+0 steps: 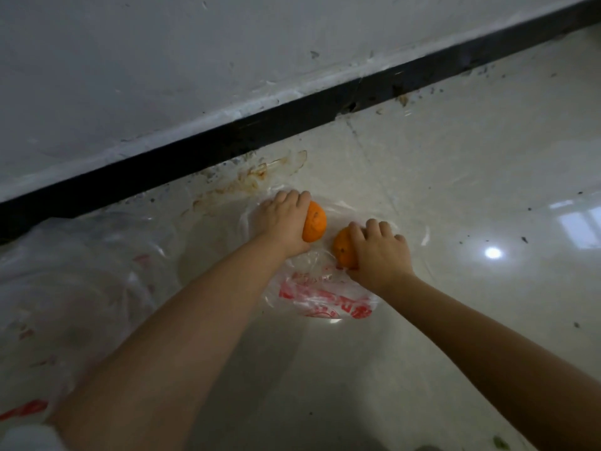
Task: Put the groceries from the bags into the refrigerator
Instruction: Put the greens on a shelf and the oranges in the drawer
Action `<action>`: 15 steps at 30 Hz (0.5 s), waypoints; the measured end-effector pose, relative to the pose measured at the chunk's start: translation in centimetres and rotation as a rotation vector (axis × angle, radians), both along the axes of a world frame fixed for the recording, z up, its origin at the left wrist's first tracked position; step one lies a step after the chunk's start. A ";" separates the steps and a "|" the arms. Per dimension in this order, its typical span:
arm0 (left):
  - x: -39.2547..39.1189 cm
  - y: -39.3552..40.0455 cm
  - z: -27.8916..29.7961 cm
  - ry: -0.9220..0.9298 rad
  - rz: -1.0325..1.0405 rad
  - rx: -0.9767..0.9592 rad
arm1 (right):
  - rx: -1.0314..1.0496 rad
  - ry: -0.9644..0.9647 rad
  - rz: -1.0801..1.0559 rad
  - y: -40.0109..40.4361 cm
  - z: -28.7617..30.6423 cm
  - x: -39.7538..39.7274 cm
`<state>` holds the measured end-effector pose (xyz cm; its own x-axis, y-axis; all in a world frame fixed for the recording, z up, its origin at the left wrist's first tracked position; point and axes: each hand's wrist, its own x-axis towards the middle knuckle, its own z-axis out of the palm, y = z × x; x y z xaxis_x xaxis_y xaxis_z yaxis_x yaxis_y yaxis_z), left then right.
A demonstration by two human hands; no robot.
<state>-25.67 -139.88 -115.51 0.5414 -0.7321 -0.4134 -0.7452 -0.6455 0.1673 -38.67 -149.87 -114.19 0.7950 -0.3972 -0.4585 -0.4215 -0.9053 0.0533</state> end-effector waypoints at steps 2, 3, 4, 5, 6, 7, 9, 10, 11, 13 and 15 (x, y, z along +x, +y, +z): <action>-0.1 -0.4 0.2 0.004 -0.075 0.022 | -0.036 -0.006 0.010 -0.3 -0.1 0.5; -0.1 -0.5 0.4 0.001 -0.101 0.032 | -0.016 -0.023 -0.028 -0.4 -0.1 0.8; 0.0 -0.5 0.5 0.009 -0.107 0.037 | 0.021 -0.029 -0.068 -0.4 -0.1 1.1; 0.1 -0.5 0.7 0.030 -0.092 0.035 | 0.059 -0.041 -0.101 -0.6 -0.3 1.2; 0.3 -0.2 1.0 0.065 -0.059 0.016 | 0.098 -0.065 -0.126 -0.9 -0.4 1.2; 0.4 0.3 1.3 0.112 -0.022 -0.024 | 0.142 -0.085 -0.149 -1.2 -0.5 1.0; 0.3 1.9 2.2 0.237 0.016 -0.151 | 0.261 -0.162 -0.236 -1.6 -0.8 -0.1; 0.1 2.9 2.6 0.306 0.012 -0.211 | 0.340 -0.208 -0.306 -1.7 -1.0 -0.7; -0.3 3.9 3.0 0.381 0.018 -0.266 | 0.421 -0.245 -0.375 -1.8 -1.1 -1.3; -1.5 5.8 3.6 0.519 0.101 -0.340 | 0.568 -0.259 -0.432 -1.4 -1.3 -2.7; -2.3 7.0 3.1 0.576 0.207 -0.368 | 0.612 -0.188 -0.341 -0.8 -1.2 -3.6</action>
<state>-27.99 -132.86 -112.42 0.4543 -0.7850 -0.4211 -0.3415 -0.5901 0.7316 -42.29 -150.68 -115.41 0.7599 -0.3531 -0.5457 -0.6380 -0.5661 -0.5221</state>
